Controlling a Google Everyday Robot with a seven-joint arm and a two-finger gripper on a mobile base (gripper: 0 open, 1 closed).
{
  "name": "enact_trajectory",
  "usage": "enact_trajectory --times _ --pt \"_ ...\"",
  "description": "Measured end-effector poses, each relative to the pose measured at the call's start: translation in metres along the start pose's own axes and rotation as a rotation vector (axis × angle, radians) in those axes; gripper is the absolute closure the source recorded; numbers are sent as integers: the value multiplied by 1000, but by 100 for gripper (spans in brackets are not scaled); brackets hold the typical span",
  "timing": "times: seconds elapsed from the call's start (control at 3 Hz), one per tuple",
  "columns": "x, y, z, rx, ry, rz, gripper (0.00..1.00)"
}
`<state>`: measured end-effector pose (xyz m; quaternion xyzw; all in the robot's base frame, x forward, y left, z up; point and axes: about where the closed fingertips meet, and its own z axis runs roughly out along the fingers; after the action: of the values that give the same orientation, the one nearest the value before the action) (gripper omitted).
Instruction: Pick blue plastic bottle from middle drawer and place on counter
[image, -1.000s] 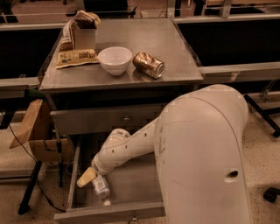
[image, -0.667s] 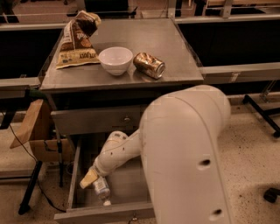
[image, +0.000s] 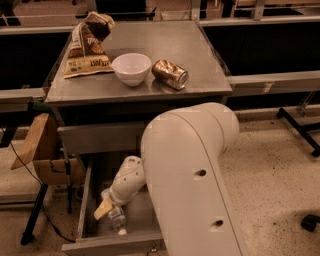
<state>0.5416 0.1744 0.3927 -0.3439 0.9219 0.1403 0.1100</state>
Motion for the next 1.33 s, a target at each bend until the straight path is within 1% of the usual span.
enact_trajectory --times 0.33,0.67,1.0,1.33 --pt "4 -1 19 4 27 24 0" --pt "7 -3 32 14 41 49 17" --pt "9 -7 36 24 42 79 40" --pt "8 -7 33 24 42 79 62"
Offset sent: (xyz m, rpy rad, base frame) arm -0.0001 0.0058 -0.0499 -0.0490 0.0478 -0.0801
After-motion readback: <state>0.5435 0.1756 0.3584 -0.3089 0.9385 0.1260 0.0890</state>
